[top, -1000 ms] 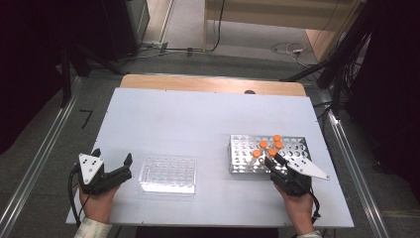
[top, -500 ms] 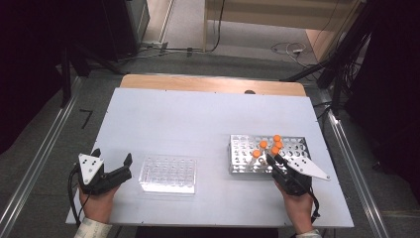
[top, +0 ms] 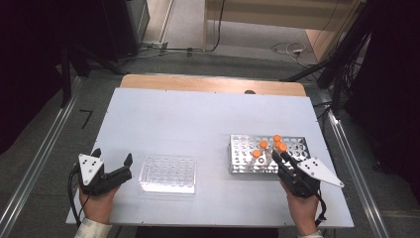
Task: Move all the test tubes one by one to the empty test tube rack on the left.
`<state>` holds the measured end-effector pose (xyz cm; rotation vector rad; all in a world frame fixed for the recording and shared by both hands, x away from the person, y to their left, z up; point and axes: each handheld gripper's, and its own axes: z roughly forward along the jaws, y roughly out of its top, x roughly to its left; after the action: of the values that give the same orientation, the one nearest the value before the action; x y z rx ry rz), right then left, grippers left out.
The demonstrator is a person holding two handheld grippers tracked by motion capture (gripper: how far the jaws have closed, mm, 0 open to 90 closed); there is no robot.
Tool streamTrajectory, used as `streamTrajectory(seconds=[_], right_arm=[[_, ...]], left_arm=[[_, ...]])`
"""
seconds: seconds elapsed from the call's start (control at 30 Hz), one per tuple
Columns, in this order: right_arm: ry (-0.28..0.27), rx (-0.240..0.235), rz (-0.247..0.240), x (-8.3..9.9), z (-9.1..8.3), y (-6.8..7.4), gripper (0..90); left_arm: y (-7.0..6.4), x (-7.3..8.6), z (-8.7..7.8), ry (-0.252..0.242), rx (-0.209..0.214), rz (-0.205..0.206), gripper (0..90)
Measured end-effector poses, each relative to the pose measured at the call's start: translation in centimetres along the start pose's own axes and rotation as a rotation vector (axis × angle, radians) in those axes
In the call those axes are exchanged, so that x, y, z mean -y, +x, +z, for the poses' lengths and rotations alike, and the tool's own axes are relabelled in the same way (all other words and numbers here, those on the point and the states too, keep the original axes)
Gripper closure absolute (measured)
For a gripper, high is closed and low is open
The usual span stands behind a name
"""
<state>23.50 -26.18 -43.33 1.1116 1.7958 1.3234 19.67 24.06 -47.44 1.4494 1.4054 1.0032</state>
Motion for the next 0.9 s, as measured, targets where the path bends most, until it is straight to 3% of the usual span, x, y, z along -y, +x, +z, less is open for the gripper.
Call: streamTrajectory(seconds=[0.47,0.63,0.9], right_arm=[[-0.032,-0.021,-0.001,-0.1,-2.6,1.1,71.9],[-0.038,-0.051,-0.01,-0.1,-3.2,1.7,72.0],[-0.014,-0.124,-0.041,0.4,-2.8,3.7,72.0]], left_arm=[[-1.2,-1.8,-1.3,-0.005,0.051,0.001,5.9],[-1.9,-2.1,-1.5,-0.006,0.089,0.008,5.9],[-3.0,-2.4,-1.8,-0.005,0.158,0.018,7.0]])
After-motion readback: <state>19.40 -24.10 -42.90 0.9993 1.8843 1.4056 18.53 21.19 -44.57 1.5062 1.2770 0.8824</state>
